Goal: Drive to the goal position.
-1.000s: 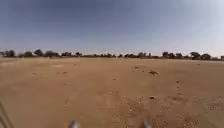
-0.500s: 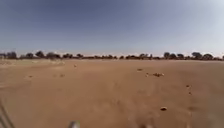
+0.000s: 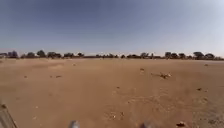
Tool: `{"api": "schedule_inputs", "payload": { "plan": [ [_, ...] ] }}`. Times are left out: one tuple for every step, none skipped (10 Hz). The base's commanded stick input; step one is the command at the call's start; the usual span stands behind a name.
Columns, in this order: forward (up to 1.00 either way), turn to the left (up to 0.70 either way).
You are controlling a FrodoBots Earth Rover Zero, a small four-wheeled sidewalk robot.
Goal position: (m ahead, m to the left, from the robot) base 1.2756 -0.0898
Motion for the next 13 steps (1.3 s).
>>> {"api": "schedule_inputs", "payload": {
  "plan": [
    [0.7, 0.0],
    [0.7, 0.0],
    [0.7, 0.0],
    [0.7, 0.0],
    [0.7, 0.0],
    [0.7, 0.0],
    [0.7, 0.0],
    [0.7, 0.0],
    [0.7, 0.0],
    [0.7, 0.0],
    [0.7, 0.0],
    [0.7, 0.0],
    [0.7, 0.0]
  ]
}}
